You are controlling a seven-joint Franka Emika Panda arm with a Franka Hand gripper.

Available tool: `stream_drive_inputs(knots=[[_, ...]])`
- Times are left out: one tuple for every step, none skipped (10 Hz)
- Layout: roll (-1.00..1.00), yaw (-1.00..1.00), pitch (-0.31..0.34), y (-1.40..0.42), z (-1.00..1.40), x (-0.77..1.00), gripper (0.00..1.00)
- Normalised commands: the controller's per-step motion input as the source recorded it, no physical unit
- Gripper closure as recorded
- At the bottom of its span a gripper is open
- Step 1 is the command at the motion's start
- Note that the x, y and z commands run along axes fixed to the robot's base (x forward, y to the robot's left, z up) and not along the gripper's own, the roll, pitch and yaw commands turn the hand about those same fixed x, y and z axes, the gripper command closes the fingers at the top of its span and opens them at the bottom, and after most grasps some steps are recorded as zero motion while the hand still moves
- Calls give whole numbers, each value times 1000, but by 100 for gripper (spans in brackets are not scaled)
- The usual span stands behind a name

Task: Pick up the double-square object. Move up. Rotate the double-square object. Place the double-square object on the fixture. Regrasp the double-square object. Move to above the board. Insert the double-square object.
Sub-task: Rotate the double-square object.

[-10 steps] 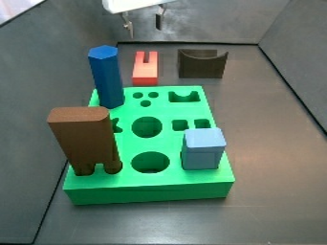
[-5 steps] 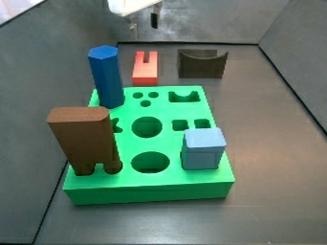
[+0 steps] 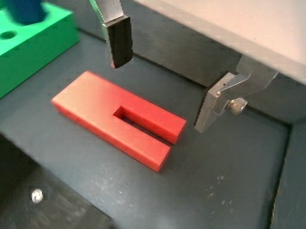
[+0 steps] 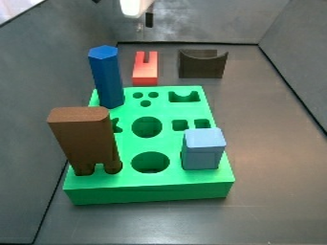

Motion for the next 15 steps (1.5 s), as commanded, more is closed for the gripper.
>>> stream_drive_inputs(knots=[[2, 1000, -9, 1, -31, 38, 0], [2, 1000, -9, 1, -31, 38, 0], [2, 1000, -9, 1, -31, 38, 0], [2, 1000, -10, 1, -31, 38, 0], [3, 1000, -10, 1, -31, 38, 0], [3, 1000, -10, 1, -31, 38, 0], [3, 1000, -11, 1, -31, 38, 0], [3, 1000, -12, 1, -31, 37, 0], [3, 1000, -13, 1, -31, 37, 0], [3, 1000, -13, 1, -30, 37, 0], [4, 1000, -14, 1, -30, 37, 0], [4, 1000, -15, 1, -30, 37, 0], [4, 1000, -16, 1, -30, 37, 0], [4, 1000, -18, 1, -30, 36, 0], [5, 1000, -19, 1, -30, 36, 0]])
